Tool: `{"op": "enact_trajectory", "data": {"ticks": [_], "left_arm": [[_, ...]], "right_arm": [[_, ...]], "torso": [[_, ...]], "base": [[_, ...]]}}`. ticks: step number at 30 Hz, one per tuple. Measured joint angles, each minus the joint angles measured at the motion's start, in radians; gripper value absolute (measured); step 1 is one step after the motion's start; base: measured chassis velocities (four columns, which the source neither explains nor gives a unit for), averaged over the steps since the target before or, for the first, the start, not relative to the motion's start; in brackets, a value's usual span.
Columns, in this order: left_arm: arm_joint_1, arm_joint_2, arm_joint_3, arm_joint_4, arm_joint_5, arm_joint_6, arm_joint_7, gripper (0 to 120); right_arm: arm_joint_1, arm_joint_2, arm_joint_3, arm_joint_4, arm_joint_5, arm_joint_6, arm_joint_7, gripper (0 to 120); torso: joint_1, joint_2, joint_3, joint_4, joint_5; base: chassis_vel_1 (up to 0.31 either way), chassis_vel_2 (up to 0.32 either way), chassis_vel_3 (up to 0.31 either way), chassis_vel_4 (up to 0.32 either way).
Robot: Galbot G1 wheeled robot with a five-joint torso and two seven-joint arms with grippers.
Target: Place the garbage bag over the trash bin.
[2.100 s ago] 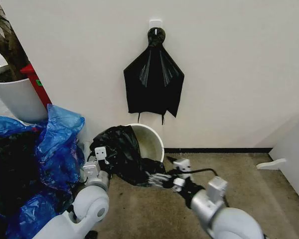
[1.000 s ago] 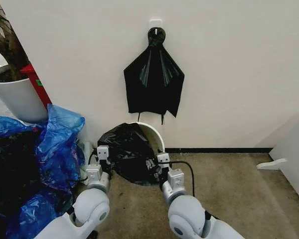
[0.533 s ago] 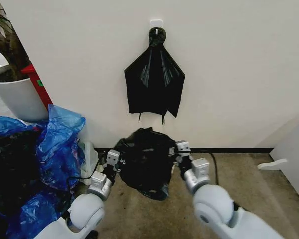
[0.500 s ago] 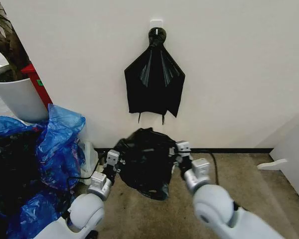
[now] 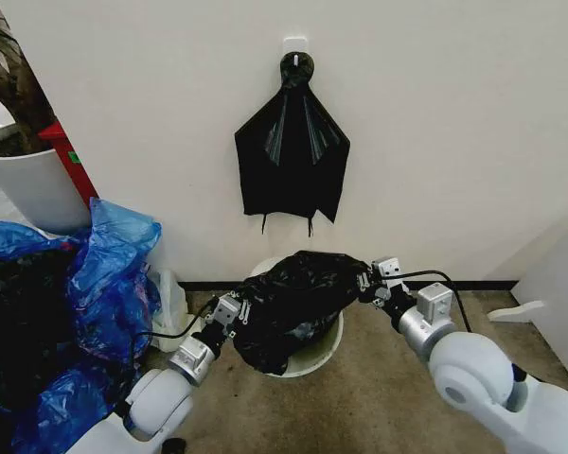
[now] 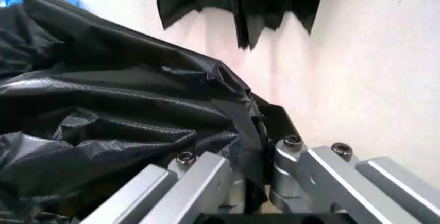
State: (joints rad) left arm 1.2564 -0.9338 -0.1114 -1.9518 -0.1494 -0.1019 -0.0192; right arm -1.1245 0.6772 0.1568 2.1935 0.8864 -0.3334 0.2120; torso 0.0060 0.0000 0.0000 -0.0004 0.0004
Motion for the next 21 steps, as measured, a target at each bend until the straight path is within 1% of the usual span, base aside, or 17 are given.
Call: {"op": "enact_trajectory", "data": {"ticks": [2,4,6,10,13,14,18,21], "left_arm": [[0.002,0.002,0.003,-0.005,0.005,-0.008,0.022,1],[0.007,0.006,0.005,-0.011,0.007,-0.016,0.041,1],[0.007,0.007,0.005,-0.011,0.008,-0.02,0.049,1],[0.014,0.011,0.002,-0.014,0.025,-0.038,0.073,1],[0.017,0.012,-0.002,-0.014,0.035,-0.056,0.087,1],[0.017,0.012,-0.002,-0.014,0.035,-0.056,0.087,1],[0.018,0.01,-0.002,-0.017,0.024,-0.062,0.083,1],[0.009,-0.004,0.002,-0.016,-0.01,-0.039,0.018,1]], "right_arm": [[0.006,0.003,0.018,-0.018,0.043,-0.007,-0.021,0],[0.013,0.007,0.037,-0.03,0.093,-0.022,-0.019,0],[0.01,0.008,0.047,-0.032,0.109,-0.028,-0.014,0],[0.004,0.014,0.086,-0.029,0.219,-0.071,0.011,0],[0.005,0.019,0.129,-0.014,0.332,-0.159,0.047,0],[0.005,0.019,0.129,-0.014,0.332,-0.159,0.047,0],[-0.004,0.019,0.153,-0.016,0.345,-0.226,0.046,0],[-0.026,0.017,0.159,0.001,0.275,-0.226,0.035,11]], "torso": [[0.0,0.0,0.0,-0.0002,0.0],[0.0,0.0,0.0,0.0004,0.0],[0.0,0.0,0.0,0.0005,-0.0001],[0.0,0.0,0.0,0.0,-0.0002],[0.0,0.0,0.0,0.0002,-0.0007],[0.0,0.0,0.0,0.0002,-0.0007],[0.0,0.0,0.0,0.0002,-0.0003],[0.0,0.0,0.0,0.0001,-0.0003]], "base": [[0.0,0.0,0.0,0.0],[0.0,0.0,0.0,0.0],[0.0,0.0,0.0,0.0],[0.0,0.0,0.0,0.0],[0.0,0.0,0.0,0.0],[0.0,0.0,0.0,0.0],[0.0,0.0,0.0,0.0],[0.0,0.0,0.0,0.0]]}}
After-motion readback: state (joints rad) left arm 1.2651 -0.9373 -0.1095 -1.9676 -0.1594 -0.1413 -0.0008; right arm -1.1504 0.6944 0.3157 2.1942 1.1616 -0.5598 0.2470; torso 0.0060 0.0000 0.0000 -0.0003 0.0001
